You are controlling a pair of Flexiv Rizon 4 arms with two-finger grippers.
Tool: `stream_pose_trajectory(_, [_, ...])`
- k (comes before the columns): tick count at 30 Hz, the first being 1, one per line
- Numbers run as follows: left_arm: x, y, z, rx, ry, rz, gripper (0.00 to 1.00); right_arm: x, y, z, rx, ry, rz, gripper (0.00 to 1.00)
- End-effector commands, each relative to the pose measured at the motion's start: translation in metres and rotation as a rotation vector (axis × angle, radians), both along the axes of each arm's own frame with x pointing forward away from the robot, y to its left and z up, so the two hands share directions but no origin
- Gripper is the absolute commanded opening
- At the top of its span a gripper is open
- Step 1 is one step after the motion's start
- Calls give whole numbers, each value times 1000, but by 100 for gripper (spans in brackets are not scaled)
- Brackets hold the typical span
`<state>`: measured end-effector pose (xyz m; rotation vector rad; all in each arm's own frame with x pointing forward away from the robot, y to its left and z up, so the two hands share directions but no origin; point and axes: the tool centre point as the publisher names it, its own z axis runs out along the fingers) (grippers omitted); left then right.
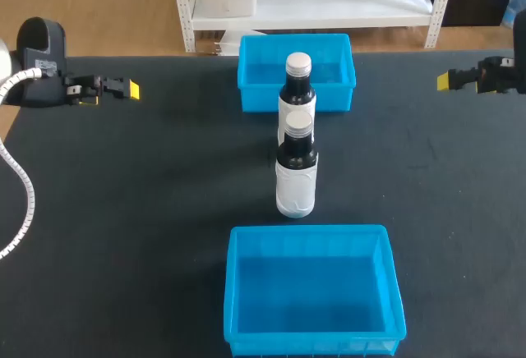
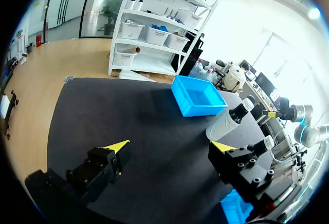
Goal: Pick up the bottle, and place it in the far bin if it is heavy, or in the near bin if it is light.
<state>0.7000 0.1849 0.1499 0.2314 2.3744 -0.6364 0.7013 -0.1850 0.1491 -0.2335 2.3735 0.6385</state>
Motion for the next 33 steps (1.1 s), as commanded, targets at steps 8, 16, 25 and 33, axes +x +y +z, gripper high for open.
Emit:
stream_pose_trajectory(8, [0, 0, 0, 0, 0, 0, 100, -1, 0, 1, -2, 0, -3, 100])
stream_pose_trajectory(16, [0, 0, 0, 0, 0, 0, 100, -1, 0, 1, -2, 0, -3, 100])
stream_pose_trajectory(25, [0, 0, 0, 0, 0, 0, 100, -1, 0, 1, -2, 0, -3, 100])
stream_pose_trajectory(33, [0, 0, 0, 0, 0, 0, 100, -9, 2, 0, -84, -73, 648, 100])
